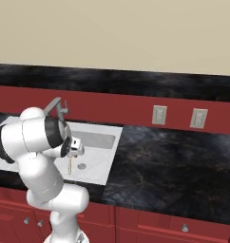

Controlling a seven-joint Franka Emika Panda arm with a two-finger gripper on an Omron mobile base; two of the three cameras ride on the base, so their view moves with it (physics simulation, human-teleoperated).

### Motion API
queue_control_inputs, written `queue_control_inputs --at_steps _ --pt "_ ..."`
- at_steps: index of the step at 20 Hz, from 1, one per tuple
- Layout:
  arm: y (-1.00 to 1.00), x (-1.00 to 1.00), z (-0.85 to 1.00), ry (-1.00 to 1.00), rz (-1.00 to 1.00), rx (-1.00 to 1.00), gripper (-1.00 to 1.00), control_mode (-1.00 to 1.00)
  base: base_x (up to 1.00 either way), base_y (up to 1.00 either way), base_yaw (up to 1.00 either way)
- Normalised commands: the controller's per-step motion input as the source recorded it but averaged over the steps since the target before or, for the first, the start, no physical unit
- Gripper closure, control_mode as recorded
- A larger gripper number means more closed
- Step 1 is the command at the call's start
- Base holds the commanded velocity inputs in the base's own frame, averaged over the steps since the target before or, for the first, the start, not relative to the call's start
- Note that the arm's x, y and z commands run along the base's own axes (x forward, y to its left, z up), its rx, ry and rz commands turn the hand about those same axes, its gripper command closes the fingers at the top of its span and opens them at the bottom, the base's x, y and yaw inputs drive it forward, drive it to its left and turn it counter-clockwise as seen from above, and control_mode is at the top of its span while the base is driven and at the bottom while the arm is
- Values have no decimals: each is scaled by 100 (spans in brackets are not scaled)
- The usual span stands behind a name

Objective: Pick up the dish brush and bar soap from the sink, and place them back in the cabinet, and close the cabinet doors.

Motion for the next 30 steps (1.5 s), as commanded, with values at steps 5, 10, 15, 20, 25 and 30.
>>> queue_control_inputs --at_steps 5,10,15,20,25,30 --pt "12 19 -25 4 0 0 -100 -100 0 0 0" --pt "10 13 -22 5 0 0 -100 -100 0 0 0" --pt "0 11 -15 5 0 0 -100 -100 0 0 0" --pt "0 15 -21 7 0 0 -100 -100 0 0 0" --pt "0 8 -20 6 0 0 -100 -100 0 0 0" --pt "0 4 -24 5 0 0 -100 -100 0 0 0"
